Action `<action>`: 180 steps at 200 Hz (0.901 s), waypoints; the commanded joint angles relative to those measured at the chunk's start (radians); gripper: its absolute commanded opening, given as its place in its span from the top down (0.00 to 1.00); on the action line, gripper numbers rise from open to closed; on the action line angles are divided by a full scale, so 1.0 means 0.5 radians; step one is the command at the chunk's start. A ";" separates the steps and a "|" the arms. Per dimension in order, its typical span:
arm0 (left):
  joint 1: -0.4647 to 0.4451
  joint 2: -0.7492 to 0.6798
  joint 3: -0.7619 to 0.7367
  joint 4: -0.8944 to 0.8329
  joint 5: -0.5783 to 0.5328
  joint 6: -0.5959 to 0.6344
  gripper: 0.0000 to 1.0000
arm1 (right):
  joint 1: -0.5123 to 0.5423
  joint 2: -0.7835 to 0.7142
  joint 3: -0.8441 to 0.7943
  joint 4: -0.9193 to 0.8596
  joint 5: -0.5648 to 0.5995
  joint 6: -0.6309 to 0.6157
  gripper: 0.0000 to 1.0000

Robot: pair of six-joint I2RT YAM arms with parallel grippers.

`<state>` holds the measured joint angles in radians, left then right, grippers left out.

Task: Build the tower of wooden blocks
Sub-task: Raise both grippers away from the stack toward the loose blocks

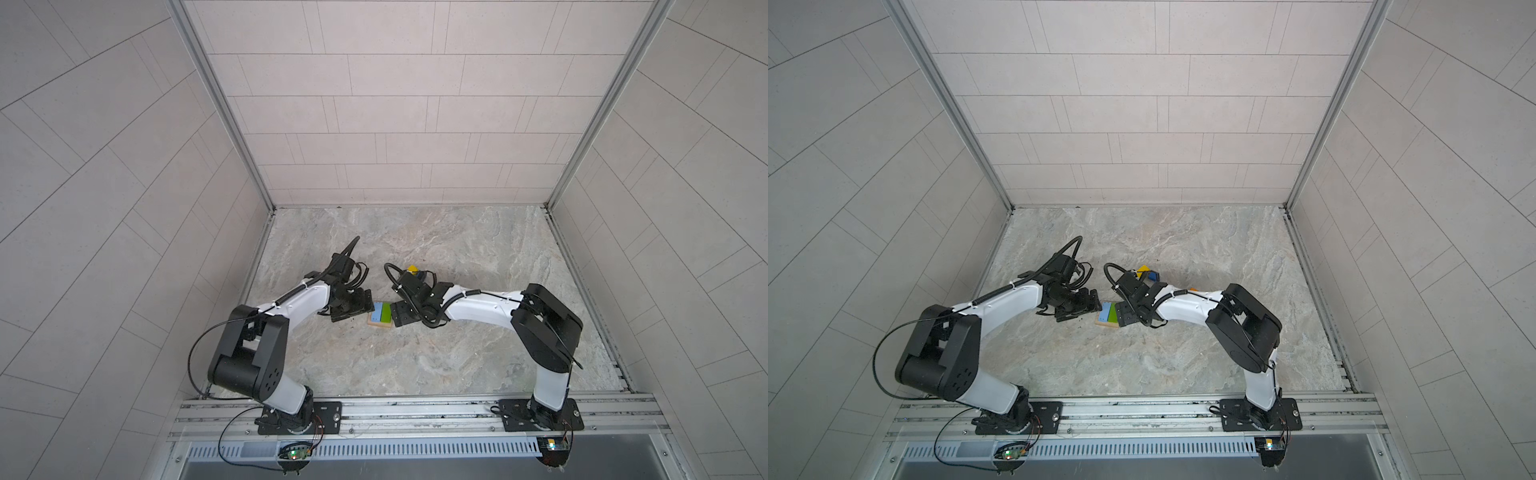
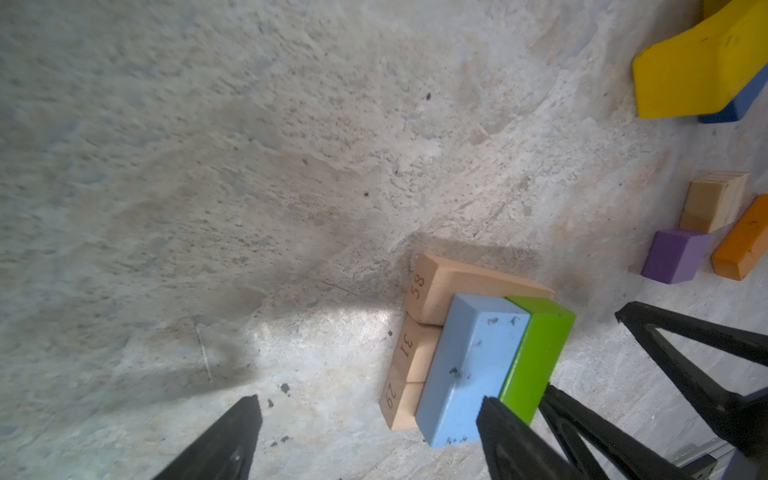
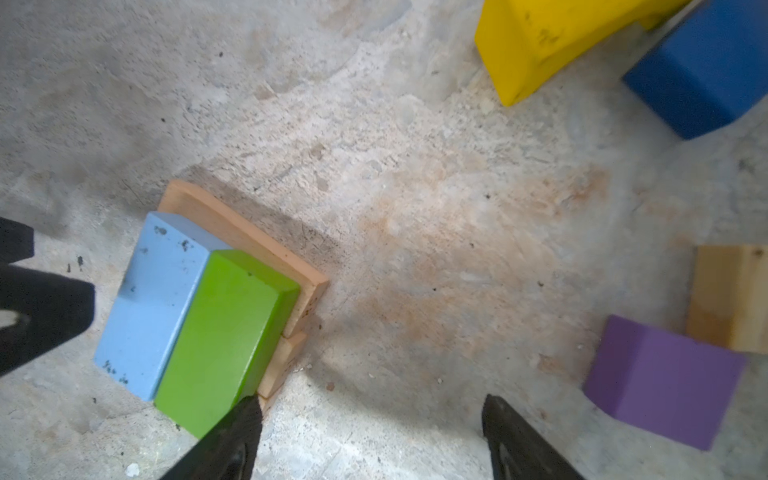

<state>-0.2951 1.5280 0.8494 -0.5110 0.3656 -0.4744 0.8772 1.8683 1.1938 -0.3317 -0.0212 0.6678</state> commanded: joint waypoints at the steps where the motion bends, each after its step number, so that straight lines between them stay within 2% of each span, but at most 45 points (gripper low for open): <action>1: -0.008 0.004 0.033 -0.018 -0.010 0.017 0.11 | 0.016 0.034 0.051 0.004 0.014 0.033 0.16; 92: -0.008 -0.002 0.029 -0.018 -0.012 0.018 0.11 | 0.028 0.039 0.067 -0.011 0.021 0.030 0.16; 180: -0.008 -0.050 0.032 -0.056 -0.062 0.001 0.11 | 0.016 -0.108 0.037 -0.067 0.068 0.014 0.16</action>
<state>-0.2951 1.5280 0.8494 -0.5110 0.3637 -0.4747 0.8856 1.8706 1.2083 -0.3340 -0.0162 0.6704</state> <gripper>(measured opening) 0.890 0.843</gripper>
